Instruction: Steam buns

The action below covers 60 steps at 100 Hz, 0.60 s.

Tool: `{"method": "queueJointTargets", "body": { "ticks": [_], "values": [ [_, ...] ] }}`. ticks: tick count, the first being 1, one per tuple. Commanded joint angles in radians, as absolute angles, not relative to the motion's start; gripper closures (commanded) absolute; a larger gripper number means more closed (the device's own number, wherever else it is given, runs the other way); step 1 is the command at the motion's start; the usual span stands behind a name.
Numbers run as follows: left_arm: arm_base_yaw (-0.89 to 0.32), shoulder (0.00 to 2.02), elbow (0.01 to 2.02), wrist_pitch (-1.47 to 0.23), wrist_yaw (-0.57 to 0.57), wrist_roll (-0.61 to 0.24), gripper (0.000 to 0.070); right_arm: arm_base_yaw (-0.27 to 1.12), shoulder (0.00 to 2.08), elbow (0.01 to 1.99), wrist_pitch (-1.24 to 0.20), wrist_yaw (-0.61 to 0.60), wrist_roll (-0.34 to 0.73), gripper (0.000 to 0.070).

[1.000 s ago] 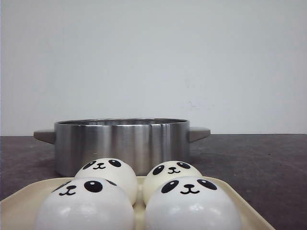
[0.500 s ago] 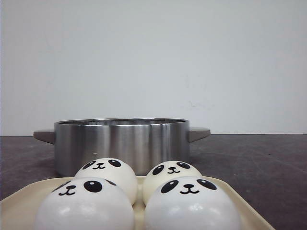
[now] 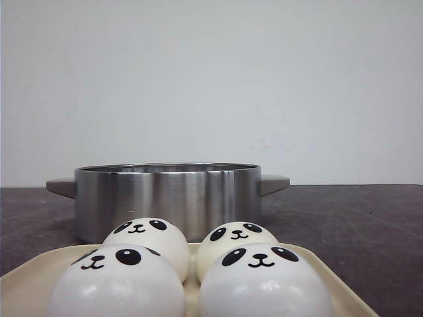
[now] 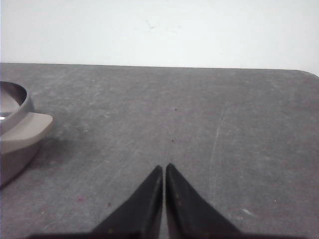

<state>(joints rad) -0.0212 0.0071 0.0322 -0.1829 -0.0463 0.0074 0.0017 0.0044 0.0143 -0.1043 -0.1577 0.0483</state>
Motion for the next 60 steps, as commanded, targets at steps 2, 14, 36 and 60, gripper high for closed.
{"method": "queueJointTargets", "body": {
  "ticks": [2,14,36,60],
  "values": [
    [-0.02,0.007,0.014,-0.187,-0.044,0.004,0.0684,0.004,0.004,0.012,-0.094,-0.157,0.04,0.0693],
    [-0.021,0.007,0.014,-0.186,-0.043,-0.003,0.0684,0.004,0.004,0.012,-0.094,-0.157,0.04,0.0693],
    [-0.021,0.007,0.022,-0.187,-0.023,-0.258,0.0684,0.004,0.004,0.012,-0.086,-0.157,0.04,0.0693],
    [-0.021,0.007,0.044,-0.186,-0.011,-0.395,0.0685,0.004,0.004,0.012,-0.033,-0.157,0.197,0.0693]
  ]
}}
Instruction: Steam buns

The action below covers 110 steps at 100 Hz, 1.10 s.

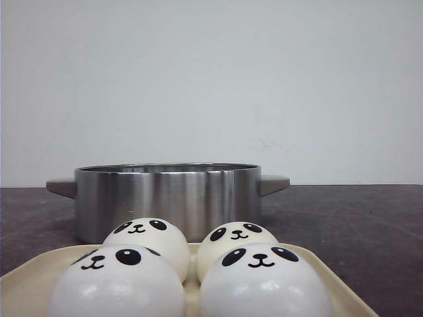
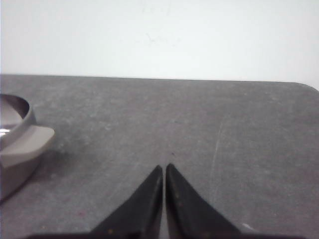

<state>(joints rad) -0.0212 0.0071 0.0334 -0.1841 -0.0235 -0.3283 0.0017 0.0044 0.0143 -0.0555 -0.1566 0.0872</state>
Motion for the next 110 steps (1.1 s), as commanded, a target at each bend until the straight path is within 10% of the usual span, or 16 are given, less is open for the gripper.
{"method": "queueJointTargets", "body": {
  "ticks": [1,16,30,55,95,101,110],
  "values": [
    [-0.021,0.007,0.045,-0.187,-0.006,-0.4,0.0685,0.004,0.004,0.012,-0.028,-0.157,0.214,0.0693],
    [-0.021,0.007,0.113,-0.189,0.111,-0.451,0.0687,0.004,0.004,0.017,0.136,-0.204,0.519,0.0694],
    [-0.021,0.036,0.28,-0.265,0.159,-0.456,0.0687,0.004,0.005,0.125,0.105,-0.313,0.576,0.0697],
    [-0.021,0.315,0.66,-0.456,0.263,-0.291,0.0687,0.004,0.146,0.537,-0.329,-0.341,0.331,0.0697],
    [-0.044,0.615,1.01,-0.45,0.3,-0.173,0.0643,0.004,0.49,0.979,-0.48,-0.355,0.167,0.069],
    [-0.047,0.622,1.022,-0.448,0.3,-0.173,0.052,0.004,0.507,0.988,-0.47,-0.398,0.168,0.0591],
    [-0.051,0.62,1.022,-0.456,0.3,-0.173,0.0282,0.004,0.52,0.988,-0.458,-0.454,0.174,0.0259]
  ]
}}
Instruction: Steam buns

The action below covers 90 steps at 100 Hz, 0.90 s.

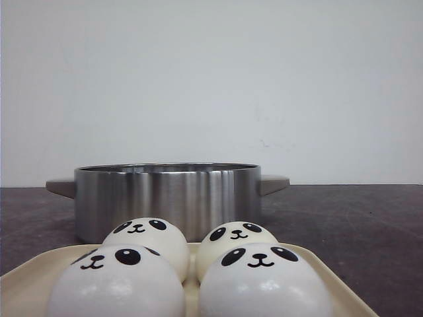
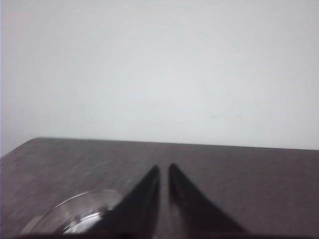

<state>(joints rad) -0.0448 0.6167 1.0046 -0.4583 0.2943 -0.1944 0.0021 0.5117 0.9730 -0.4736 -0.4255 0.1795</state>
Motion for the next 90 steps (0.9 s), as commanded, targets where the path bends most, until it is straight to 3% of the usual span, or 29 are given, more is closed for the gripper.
{"method": "queueJointTargets", "body": {
  "ticks": [1,6,11,24,31,52,67,90],
  "values": [
    [-0.051,0.62,1.022,-0.457,0.3,-0.173,0.0273,0.004,0.522,0.988,-0.457,-0.458,0.176,0.0223],
    [-0.055,0.619,1.022,-0.466,0.3,-0.173,0.0206,0.004,0.524,0.988,-0.457,-0.476,0.191,0.0083],
    [-0.057,0.613,1.022,-0.482,0.3,-0.173,0.0179,0.004,0.527,0.988,-0.457,-0.479,0.215,0.0],
    [-0.073,0.612,1.022,-0.533,0.3,-0.193,0.017,0.004,0.528,0.988,-0.458,-0.492,0.244,0.0],
    [-0.091,0.62,1.022,-0.564,0.3,-0.194,0.0105,0.004,0.534,0.988,-0.48,-0.485,0.244,0.0],
    [-0.223,0.72,1.022,-0.689,0.299,-0.23,0.005,0.053,0.623,0.988,-0.653,-0.532,0.212,0.0],
    [-0.371,0.765,1.021,-0.691,0.223,-0.26,0.0051,0.191,0.662,0.988,-0.708,-0.482,0.191,0.0],
    [-0.542,0.763,1.021,-0.669,0.092,-0.304,0.0051,0.517,0.763,0.988,-0.765,-0.285,0.257,0.0]
  ]
}}
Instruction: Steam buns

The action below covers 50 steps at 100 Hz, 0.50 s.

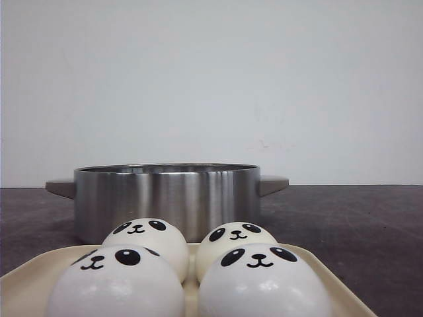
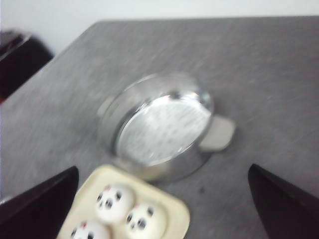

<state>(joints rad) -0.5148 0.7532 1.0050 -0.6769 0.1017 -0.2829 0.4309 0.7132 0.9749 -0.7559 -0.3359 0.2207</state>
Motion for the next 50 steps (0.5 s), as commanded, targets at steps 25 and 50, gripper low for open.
{"method": "queueJointTargets", "body": {
  "ticks": [25,50],
  "values": [
    [-0.654,0.688,1.019,-0.696,0.016,-0.304,0.0053,0.837,0.958,0.988,-0.731,-0.17,0.452,0.0],
    [-0.656,0.57,1.019,-0.696,-0.012,-0.299,0.0058,0.932,1.184,0.989,-0.711,-0.195,0.58,0.0062]
  ]
}}
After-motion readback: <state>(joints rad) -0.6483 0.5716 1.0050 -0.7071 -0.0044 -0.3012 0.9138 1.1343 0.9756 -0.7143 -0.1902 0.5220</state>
